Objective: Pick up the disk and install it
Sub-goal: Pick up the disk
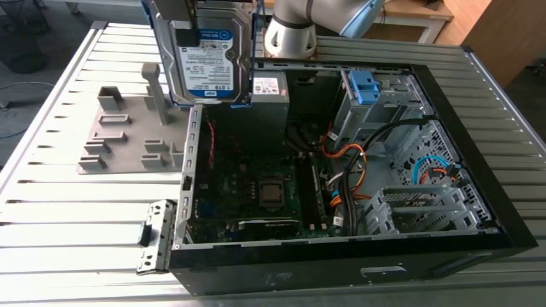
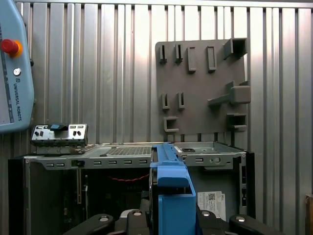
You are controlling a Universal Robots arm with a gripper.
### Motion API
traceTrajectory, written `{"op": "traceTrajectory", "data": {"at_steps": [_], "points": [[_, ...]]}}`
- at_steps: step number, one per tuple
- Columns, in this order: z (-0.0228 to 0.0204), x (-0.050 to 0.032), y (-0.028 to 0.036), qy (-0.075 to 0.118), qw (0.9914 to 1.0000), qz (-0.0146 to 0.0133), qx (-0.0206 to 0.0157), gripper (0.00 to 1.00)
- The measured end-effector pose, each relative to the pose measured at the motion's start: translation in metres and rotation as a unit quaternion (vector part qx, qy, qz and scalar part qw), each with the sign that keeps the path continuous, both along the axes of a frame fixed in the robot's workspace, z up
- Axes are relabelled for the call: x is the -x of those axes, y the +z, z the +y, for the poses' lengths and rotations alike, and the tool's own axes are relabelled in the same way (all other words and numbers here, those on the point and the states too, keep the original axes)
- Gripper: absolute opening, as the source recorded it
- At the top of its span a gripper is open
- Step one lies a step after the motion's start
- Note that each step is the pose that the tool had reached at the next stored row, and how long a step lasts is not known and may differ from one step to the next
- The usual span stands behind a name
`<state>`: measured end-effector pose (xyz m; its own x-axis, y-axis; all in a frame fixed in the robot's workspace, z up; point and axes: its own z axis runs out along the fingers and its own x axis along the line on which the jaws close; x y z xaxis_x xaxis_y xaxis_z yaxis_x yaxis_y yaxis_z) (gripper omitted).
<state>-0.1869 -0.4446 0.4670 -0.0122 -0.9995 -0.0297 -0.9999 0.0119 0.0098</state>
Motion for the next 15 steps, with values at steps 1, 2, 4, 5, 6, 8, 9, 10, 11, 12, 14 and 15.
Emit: {"op": "traceTrajectory", "data": {"at_steps": [1,2,4,5,6,8,9,10,11,12,14,15], "points": [[0.0000,-0.0005,0.0000,0.000,1.00000,0.0000,0.0000,0.36],[0.0000,-0.0010,0.0000,0.000,1.00000,0.0000,0.0000,0.36],[0.0000,-0.0016,0.0000,0.000,1.00000,0.0000,0.0000,0.36],[0.0000,-0.0019,0.0000,0.000,1.00000,0.0000,0.0000,0.36],[0.0000,-0.0022,0.0000,0.000,1.00000,0.0000,0.0000,0.36],[0.0000,-0.0026,0.0000,0.000,1.00000,0.0000,0.0000,0.36],[0.0000,-0.0028,0.0000,0.000,1.00000,0.0000,0.0000,0.36],[0.0000,-0.0030,0.0000,0.000,1.00000,0.0000,0.0000,0.36],[0.0000,-0.0032,0.0000,0.000,1.00000,0.0000,0.0000,0.36],[0.0000,-0.0034,0.0000,0.000,1.00000,0.0000,0.0000,0.36],[0.0000,-0.0040,0.0000,0.000,1.00000,0.0000,0.0000,0.36],[0.0000,-0.0043,0.0000,0.000,1.00000,0.0000,0.0000,0.36]]}}
